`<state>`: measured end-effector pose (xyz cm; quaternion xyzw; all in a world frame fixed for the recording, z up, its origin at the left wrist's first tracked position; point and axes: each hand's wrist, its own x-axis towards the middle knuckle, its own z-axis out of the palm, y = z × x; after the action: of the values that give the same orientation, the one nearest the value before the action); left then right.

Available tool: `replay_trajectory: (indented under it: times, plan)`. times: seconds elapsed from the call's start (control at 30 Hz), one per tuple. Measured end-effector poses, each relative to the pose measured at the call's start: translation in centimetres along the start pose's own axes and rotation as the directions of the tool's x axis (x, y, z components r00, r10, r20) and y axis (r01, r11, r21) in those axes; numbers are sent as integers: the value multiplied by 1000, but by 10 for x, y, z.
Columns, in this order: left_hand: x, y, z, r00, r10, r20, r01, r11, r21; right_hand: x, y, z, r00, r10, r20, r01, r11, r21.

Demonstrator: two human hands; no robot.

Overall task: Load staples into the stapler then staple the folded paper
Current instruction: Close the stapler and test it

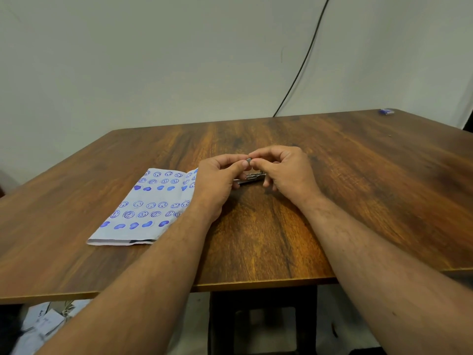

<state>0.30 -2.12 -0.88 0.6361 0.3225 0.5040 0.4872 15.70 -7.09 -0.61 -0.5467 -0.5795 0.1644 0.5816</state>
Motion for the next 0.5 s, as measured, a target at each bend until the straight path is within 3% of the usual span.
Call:
replay_trajectory:
  times: [0.33, 0.5]
  plan:
    - [7, -6, -6, 995, -71, 76, 82, 986, -147, -1, -2, 1, 992, -125, -6, 125, 992, -34]
    - [9, -8, -5, 996, -64, 57, 73, 983, -166, -1, -2, 2, 978, -209, 18, 209, 965, -157]
